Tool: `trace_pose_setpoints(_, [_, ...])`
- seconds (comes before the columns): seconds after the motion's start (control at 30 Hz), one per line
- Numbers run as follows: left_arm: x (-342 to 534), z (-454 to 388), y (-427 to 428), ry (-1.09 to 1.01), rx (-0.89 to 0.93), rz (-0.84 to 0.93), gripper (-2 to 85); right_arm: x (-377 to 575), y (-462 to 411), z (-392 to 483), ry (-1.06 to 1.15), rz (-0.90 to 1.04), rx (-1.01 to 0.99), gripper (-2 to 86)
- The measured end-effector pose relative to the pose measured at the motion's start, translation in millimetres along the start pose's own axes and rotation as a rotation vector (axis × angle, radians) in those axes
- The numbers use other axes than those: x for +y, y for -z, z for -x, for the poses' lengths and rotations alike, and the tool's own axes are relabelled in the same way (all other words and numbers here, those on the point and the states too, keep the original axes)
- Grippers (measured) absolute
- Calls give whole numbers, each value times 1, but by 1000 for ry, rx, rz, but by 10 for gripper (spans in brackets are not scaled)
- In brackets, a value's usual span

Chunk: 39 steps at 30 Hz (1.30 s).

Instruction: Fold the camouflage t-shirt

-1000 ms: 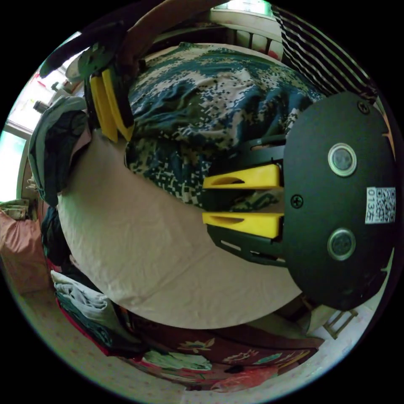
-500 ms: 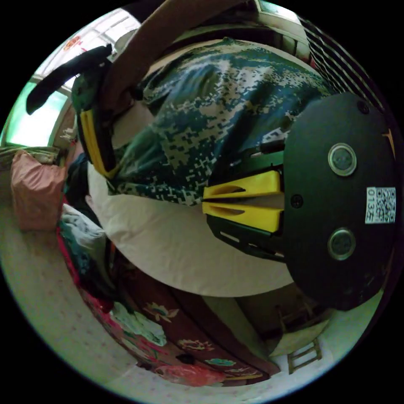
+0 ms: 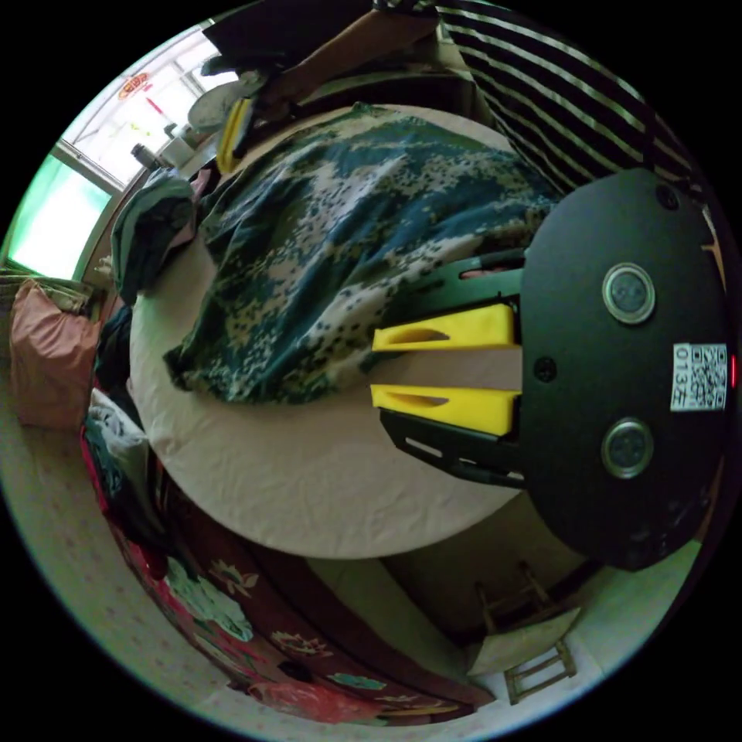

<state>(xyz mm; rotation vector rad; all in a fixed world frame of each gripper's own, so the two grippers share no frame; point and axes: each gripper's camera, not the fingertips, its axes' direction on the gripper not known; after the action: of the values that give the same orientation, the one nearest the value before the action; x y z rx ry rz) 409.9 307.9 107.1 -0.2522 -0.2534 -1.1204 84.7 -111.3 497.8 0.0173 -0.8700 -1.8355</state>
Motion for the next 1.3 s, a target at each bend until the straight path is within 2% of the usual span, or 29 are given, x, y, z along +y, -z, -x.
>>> trace_pose_setpoints(0.17, [26, -21, -13, 102, 15, 12, 78, 68, 14, 84, 46, 77, -155, 67])
trace_pose_setpoints(0.33, [17, -15, -23, 133, 7, 24, 82, 73, 19, 211, 317, 51, -373, 68])
trace_pose_setpoints(0.4, [12, -15, -29, 133, 17, 40, 78, 66, 15, 240, 360, 40, -400, 72])
trace_pose_setpoints(0.5, [8, -20, -37, 121, -6, 79, 47, 53, -9, 275, 412, 92, -319, 86])
trace_pose_setpoints(0.6, [10, -28, -40, 102, -117, 115, 16, 41, -30, 287, 363, 149, -280, 96])
trace_pose_setpoints(0.7, [19, -26, -39, 114, -102, 113, 7, 37, -38, 298, 369, 192, -315, 95])
trace_pose_setpoints(0.87, [35, -21, -24, 78, -82, 85, 3, 48, -20, 310, 436, 96, -230, 84])
trace_pose_setpoints(0.93, [39, -20, -24, 59, -77, 90, 2, 55, -31, 317, 470, 144, -220, 74])
trace_pose_setpoints(1.1, [43, -26, -31, 18, -65, 112, 3, 60, -39, 316, 436, 209, -267, 13])
trace_pose_setpoints(1.23, [50, -41, -29, -54, -124, 116, 5, 66, -24, 315, 446, 139, -357, 4])
trace_pose_setpoints(1.3, [53, -44, -31, -71, -140, 115, 7, 73, -25, 320, 487, 136, -330, 5])
